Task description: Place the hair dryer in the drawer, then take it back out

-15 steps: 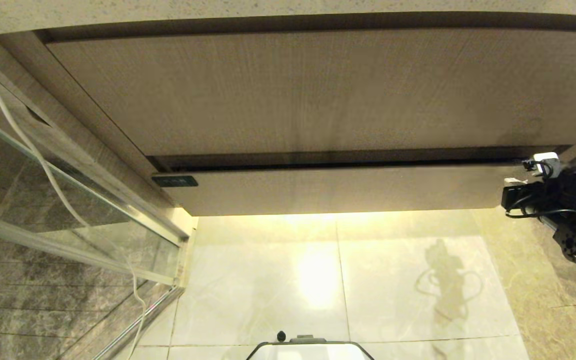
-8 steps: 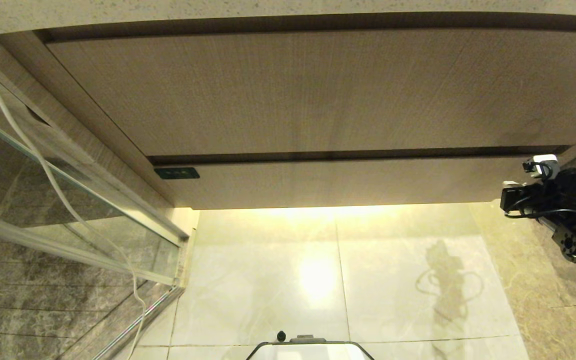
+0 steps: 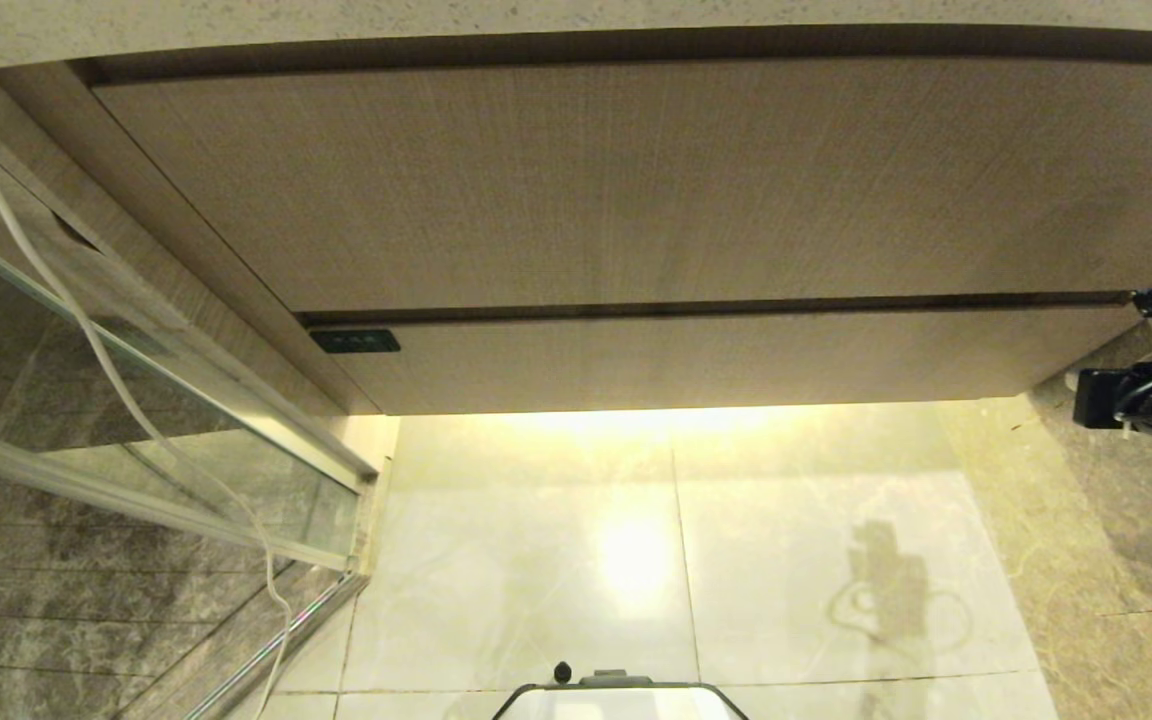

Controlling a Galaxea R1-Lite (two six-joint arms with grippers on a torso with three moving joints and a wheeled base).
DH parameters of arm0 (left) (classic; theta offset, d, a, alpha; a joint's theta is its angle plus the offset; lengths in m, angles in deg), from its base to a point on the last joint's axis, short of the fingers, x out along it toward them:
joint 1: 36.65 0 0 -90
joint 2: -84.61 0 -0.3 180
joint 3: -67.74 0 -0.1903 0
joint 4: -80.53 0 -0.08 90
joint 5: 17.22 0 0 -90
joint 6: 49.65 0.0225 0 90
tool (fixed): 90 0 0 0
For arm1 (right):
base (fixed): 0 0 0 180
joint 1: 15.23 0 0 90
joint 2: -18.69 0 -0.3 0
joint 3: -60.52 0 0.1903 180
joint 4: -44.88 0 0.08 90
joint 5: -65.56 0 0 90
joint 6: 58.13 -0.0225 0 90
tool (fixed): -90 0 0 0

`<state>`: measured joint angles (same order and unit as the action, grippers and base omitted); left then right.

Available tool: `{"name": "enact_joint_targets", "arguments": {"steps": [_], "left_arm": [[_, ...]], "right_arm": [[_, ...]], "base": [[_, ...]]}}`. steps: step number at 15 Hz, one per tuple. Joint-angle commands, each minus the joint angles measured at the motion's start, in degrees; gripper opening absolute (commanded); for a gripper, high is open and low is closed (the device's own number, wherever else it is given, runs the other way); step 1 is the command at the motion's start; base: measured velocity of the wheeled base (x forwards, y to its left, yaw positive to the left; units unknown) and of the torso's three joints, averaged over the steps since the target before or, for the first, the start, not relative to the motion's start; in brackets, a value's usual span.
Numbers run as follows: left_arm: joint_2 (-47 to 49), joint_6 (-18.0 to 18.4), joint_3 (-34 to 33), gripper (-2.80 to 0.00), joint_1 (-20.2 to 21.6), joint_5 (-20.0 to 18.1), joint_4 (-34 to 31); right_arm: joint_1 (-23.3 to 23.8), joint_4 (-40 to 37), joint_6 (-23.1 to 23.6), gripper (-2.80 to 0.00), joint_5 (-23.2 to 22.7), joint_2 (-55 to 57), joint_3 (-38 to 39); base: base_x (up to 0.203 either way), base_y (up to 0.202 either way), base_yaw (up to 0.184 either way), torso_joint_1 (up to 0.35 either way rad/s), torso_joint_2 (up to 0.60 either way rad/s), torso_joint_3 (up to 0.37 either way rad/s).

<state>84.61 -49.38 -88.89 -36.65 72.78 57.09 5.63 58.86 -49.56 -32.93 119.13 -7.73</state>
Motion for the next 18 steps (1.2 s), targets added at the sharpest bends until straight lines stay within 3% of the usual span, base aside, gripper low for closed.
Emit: {"name": "enact_joint_targets", "arguments": {"steps": [1, 3, 6, 10, 14, 18], "left_arm": [[0.0, 0.0, -0.1, -2.8, 0.0, 0.0, 0.0], [0.0, 0.0, 0.0, -2.8, 0.0, 0.0, 0.0], [-0.1, 0.0, -0.1, -2.8, 0.0, 0.0, 0.0], [0.0, 0.0, -0.1, -2.8, 0.0, 0.0, 0.0], [0.0, 0.0, -0.1, -2.8, 0.0, 0.0, 0.0], [0.0, 0.0, -0.1, -2.8, 0.0, 0.0, 0.0]], "right_arm": [[0.1, -10.4, -0.1, -2.8, -0.1, -18.1, 6.8], [-0.1, -17.8, -0.3, -2.8, -0.2, -29.0, 12.7], [-1.9, -22.7, -0.5, -2.8, -0.1, -45.8, 24.6], [-8.8, -25.7, -3.7, -2.8, 1.0, -67.6, 37.3], [-15.5, -31.3, -5.0, -2.8, 6.9, -83.4, 43.8], [-20.0, -33.4, -5.1, -2.8, 8.1, -92.2, 45.0]], "base": [[0.0, 0.0, 0.0, 0.0, 0.0, 0.0], [0.0, 0.0, 0.0, 0.0, 0.0, 0.0], [0.0, 0.0, 0.0, 0.0, 0.0, 0.0], [0.0, 0.0, 0.0, 0.0, 0.0, 0.0], [0.0, 0.0, 0.0, 0.0, 0.0, 0.0], [0.0, 0.0, 0.0, 0.0, 0.0, 0.0]]}}
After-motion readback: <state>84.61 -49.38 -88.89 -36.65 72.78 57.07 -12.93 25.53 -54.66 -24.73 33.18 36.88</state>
